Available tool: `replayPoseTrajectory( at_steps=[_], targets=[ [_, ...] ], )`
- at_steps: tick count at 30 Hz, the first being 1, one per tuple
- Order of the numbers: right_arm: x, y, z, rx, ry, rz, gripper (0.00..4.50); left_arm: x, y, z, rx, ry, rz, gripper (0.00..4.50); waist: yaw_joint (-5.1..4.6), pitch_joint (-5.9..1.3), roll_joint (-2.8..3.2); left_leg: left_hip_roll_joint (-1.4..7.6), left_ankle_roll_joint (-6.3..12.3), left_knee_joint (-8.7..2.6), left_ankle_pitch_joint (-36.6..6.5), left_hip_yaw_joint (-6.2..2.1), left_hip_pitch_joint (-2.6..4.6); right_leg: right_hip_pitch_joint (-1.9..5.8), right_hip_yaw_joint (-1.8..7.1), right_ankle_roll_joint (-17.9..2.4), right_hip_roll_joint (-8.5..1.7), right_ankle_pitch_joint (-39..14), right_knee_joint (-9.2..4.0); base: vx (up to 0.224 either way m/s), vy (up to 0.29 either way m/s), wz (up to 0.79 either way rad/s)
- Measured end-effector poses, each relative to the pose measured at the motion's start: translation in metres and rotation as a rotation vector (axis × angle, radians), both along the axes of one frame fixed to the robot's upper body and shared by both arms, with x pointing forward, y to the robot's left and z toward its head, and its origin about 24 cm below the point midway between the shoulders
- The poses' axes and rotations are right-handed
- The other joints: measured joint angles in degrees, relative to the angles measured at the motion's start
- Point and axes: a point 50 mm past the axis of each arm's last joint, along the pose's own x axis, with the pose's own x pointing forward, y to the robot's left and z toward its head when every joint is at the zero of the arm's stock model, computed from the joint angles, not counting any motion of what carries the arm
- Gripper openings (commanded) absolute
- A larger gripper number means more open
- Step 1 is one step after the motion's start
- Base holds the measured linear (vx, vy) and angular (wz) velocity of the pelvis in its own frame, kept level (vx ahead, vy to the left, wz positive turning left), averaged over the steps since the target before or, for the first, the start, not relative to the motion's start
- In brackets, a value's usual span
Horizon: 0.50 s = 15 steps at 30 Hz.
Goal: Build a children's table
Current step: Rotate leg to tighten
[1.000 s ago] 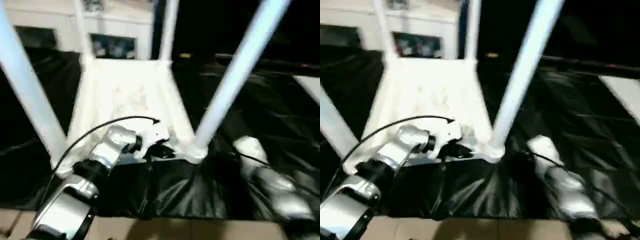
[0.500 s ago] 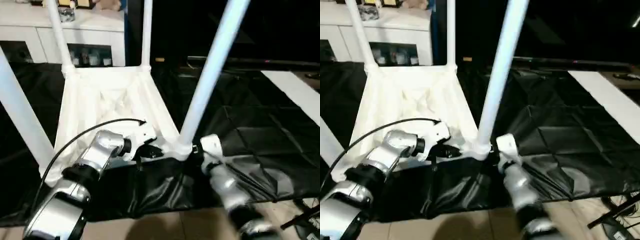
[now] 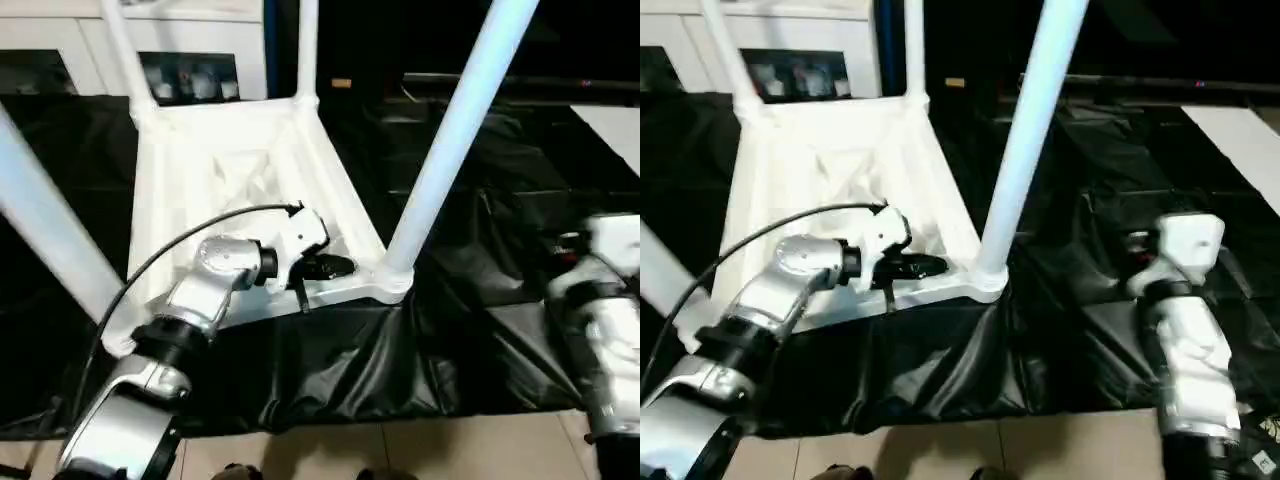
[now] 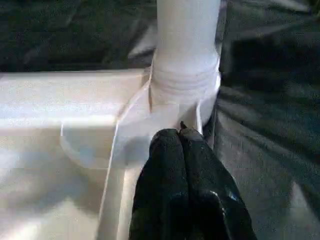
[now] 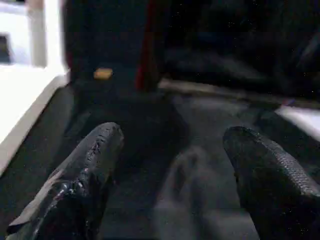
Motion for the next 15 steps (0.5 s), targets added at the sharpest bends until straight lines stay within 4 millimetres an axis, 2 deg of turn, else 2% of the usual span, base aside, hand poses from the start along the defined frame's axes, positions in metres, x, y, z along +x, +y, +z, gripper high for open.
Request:
replayPoseTrajectory(
  at_steps=[4,5,7,10,11,15],
  targets=[
    [0.002,0.005,0.005,-0.022,0.046,0.065,3.66,-0.002,0.008,0.0,0.022,0.027,0.013,0.52,1.01,0.01,0.0,0.0,-0.16,0.18,-0.1,0.22,0.06,0.02,0.16,0.0,-0.08,0.0,0.12,0.0,0.0,0.0],
    [0.002,0.006,0.004,-0.034,0.071,0.088,3.66,-0.003,0.008,0.0,0.022,0.034,0.012,0.52,1.19,0.01,0.0,0.0,-0.27,0.21,-0.1,0.29,0.11,0.08,0.16,0.0,-0.13,0.0,0.12,0.0,0.0,0.0],
    [0.003,0.007,0.0,-0.055,0.138,0.128,3.66,-0.006,0.008,-0.002,0.018,0.052,0.011,0.82,1.64,0.01,-0.01,0.0,-0.33,0.29,-0.1,0.47,0.16,0.13,0.29,-0.1,-0.19,0.1,0.12,0.0,0.0,0.0],
    [0.002,0.009,-0.008,-0.076,0.246,0.186,3.66,-0.007,0.008,-0.006,0.028,0.071,0.028,0.95,2.04,0.02,-0.01,0.0,-0.38,0.37,-0.1,0.65,0.16,0.14,0.39,-0.3,-0.25,0.2,0.12,0.0,0.0,0.0],
    [0.001,0.009,-0.01,-0.074,0.271,0.201,3.66,-0.007,0.006,-0.007,0.027,0.08,0.028,1.16,2.14,0.02,0.0,0.0,-0.38,0.38,-0.1,0.69,0.16,0.15,0.41,-0.3,-0.27,0.2,0.12,0.0,0.0,0.0],
    [-0.001,0.009,-0.005,-0.082,0.303,0.244,3.66,-0.01,-0.006,-0.011,0.022,0.113,0.01,1.32,2.25,0.01,-0.01,0.01,-0.39,0.4,-0.1,0.81,0.17,0.16,0.44,-0.3,-0.32,0.4,0.12,0.0,0.0,0.0]
  ],
)
